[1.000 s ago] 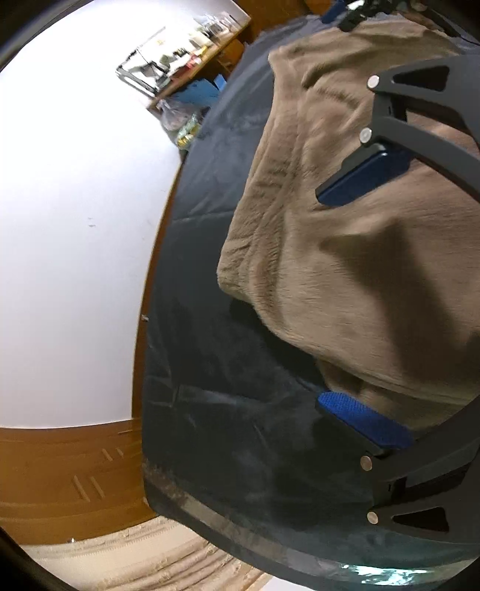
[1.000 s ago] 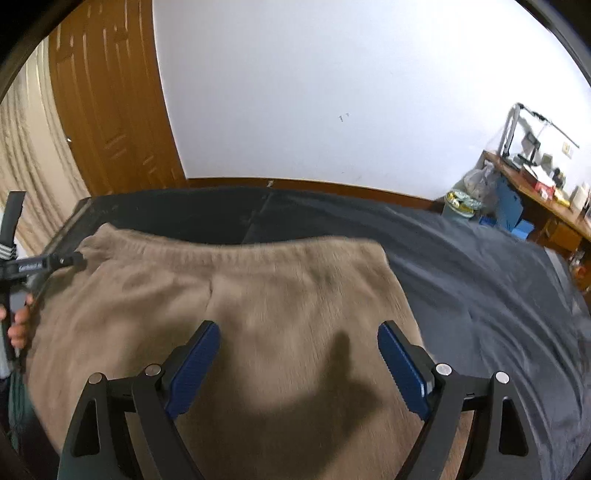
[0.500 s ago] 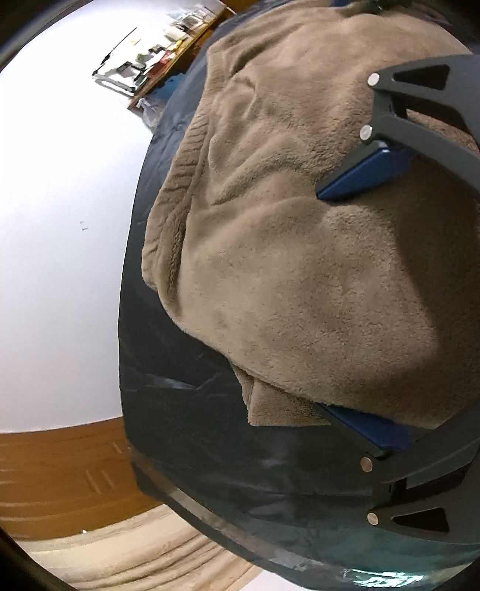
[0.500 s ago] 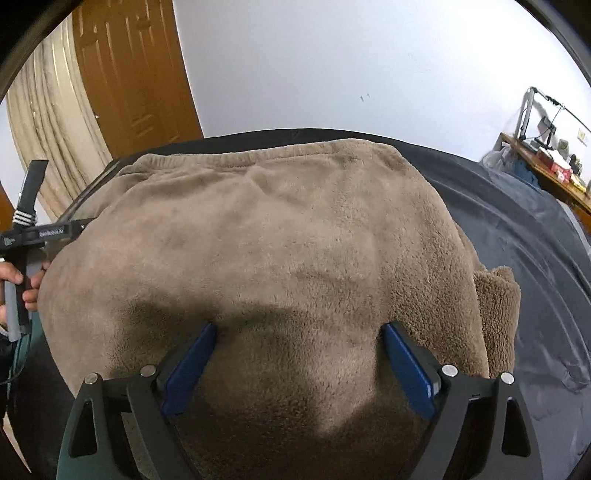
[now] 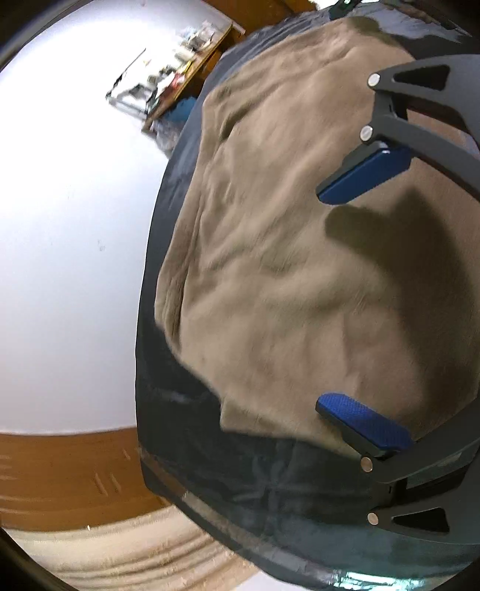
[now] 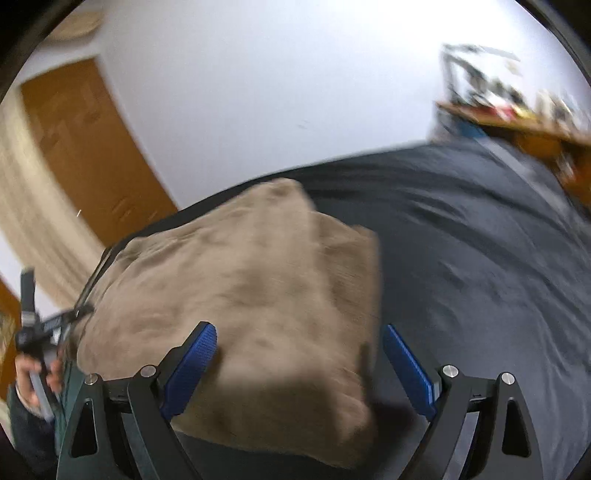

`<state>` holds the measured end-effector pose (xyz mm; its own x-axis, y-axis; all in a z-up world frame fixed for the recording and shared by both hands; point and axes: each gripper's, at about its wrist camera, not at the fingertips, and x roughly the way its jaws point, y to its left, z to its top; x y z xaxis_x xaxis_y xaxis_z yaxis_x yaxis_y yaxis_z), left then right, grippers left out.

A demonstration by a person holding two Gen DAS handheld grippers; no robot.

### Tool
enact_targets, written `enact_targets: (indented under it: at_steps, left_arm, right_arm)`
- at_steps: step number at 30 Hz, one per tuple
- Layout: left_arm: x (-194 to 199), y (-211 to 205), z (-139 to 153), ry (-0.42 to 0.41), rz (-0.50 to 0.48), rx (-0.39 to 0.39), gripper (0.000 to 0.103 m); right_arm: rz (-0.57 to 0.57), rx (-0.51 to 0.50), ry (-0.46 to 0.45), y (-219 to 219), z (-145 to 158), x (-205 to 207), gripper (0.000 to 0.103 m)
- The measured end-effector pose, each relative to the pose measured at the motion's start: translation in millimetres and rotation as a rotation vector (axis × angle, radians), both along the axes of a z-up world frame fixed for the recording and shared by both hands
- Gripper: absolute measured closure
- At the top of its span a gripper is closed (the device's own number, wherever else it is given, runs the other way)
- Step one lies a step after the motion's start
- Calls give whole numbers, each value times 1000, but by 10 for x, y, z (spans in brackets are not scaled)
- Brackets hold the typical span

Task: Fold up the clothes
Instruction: 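Move the right gripper to the blanket's folded end and close on it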

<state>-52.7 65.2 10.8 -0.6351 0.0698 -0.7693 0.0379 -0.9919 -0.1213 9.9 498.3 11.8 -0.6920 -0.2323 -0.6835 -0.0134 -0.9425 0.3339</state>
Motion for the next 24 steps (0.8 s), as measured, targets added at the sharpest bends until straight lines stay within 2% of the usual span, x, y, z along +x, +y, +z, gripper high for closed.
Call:
enact_targets:
  at_steps: [3,9,17,21,24]
  left_arm:
    - [70,248,-16,20,-55,-12,0]
    - [194,608,-43,59,-124,-37,0]
    - [144,524,-178,57,-104,-2,0]
    - [158,541,-249,59,-120,-18,0]
    - [163,516,-264,52,-123,-2,0]
  right_arm:
    - [-38,-75,-35,211,-124,108,10]
    - [-38,-136,-42,276,-250,161,10]
    - [-16,-189,-40,153,-320,24,9]
    - [19,-203,-30,11,-349,-80,9]
    - [27,-226,-16,-42,-367,-118,9]
